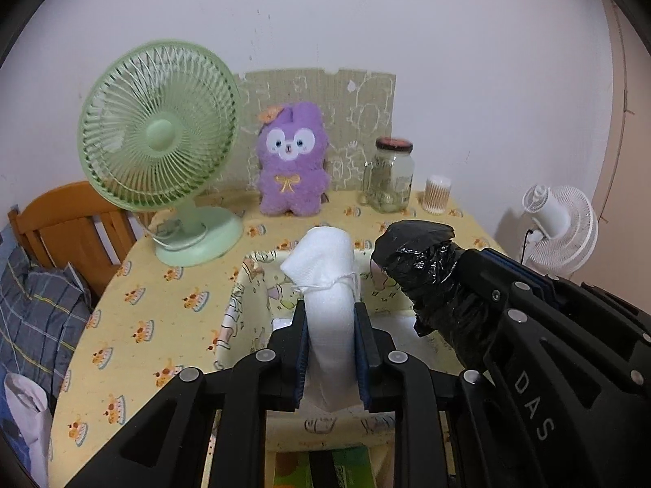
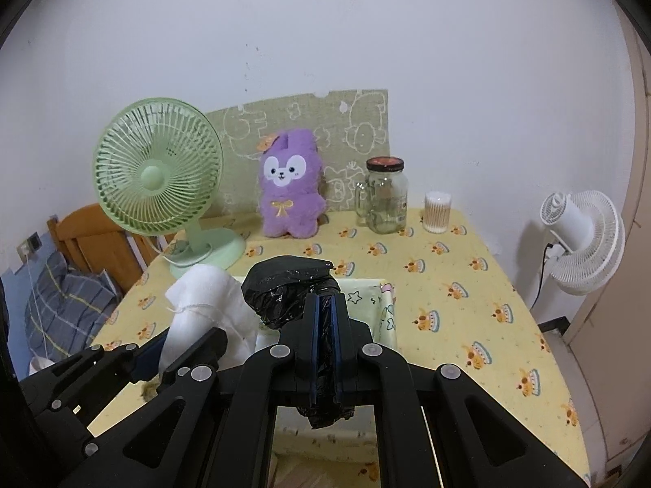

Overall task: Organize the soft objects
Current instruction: 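Lift the white cloth with the left tool while the right tool carries the black bag over the box, then release the white cloth into the box while the right tool drops the black bag inside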

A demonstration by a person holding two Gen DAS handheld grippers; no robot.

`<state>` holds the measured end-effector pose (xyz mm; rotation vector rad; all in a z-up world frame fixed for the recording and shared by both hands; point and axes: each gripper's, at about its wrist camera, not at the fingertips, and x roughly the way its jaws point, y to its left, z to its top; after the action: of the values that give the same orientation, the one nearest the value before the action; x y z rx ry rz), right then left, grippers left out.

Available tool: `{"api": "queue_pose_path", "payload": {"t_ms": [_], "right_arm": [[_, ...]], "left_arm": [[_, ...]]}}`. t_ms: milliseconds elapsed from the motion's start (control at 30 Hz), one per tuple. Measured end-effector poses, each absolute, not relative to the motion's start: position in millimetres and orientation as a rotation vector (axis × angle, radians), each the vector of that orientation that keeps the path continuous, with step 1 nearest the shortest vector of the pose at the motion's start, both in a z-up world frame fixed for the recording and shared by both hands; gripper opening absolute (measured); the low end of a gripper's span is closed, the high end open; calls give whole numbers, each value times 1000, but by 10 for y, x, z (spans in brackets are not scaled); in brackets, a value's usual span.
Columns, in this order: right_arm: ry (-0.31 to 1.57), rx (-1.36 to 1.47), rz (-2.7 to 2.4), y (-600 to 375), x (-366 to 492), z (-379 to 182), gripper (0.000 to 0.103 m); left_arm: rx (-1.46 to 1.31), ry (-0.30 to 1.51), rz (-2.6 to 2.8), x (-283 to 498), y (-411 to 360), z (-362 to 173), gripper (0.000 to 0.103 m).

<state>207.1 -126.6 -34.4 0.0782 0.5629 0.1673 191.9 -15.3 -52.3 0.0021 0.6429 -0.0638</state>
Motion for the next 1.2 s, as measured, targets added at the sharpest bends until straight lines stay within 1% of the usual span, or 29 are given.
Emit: {"api": "queue_pose_path", "payload": {"t_ms": [67,133,167,200,233,267,300,333,433,500,533,600,667,733,800,867,933,967,1200], "right_arm": [[585,84,174,-1255,2160,-421,8],[596,84,176,-1236,2228,-481,8],[601,81,178,-1223,2265,-509,8],[606,81,179,-1213,2303,-535,8],[611,79,183,-1201,2336,-553,8],[614,77,186,-1190,2358,-569,8],[616,73,187,-1177,2378,-585,8],[618,68,189,-1161,2402,-601,8],[632,67,206,-1126,2464,-642,8],[650,67,208,-1119,2500,-672,10],[656,69,211,-1121,2515,-686,13],[670,67,199,-1127,2544,-711,25],[679,71,191,-1144,2568,-735,54],[677,72,190,-1149,2579,-745,66],[683,64,185,-1142,2583,-752,72],[688,52,174,-1137,2586,-748,82],[687,49,178,-1139,2575,-739,84],[688,46,174,-1137,2567,-729,87],[658,49,160,-1167,2462,-625,94]], "left_arm": [[-1,661,-61,1988,-142,-591,27],[-1,679,-55,2048,-124,-648,40],[-5,697,-61,2089,-112,-686,42],[-9,707,-64,2118,-107,-702,49],[-12,722,-64,2151,-97,-730,63],[-11,734,-56,2179,-86,-758,71],[-10,736,-48,2190,-76,-776,81],[-10,737,-40,2207,-69,-793,83],[-12,757,-37,2244,-43,-844,86],[-5,755,-39,2256,-52,-857,87],[-2,756,-41,2266,-62,-856,88],[2,756,-52,2267,-77,-862,92],[3,755,-68,2268,-97,-862,96],[5,759,-74,2269,-103,-862,98],[5,762,-76,2268,-101,-860,99],[5,764,-76,2264,-100,-852,100],[6,764,-65,2257,-99,-838,102],[7,762,-62,2243,-96,-825,102],[1,742,-72,2153,-106,-725,103]]}}
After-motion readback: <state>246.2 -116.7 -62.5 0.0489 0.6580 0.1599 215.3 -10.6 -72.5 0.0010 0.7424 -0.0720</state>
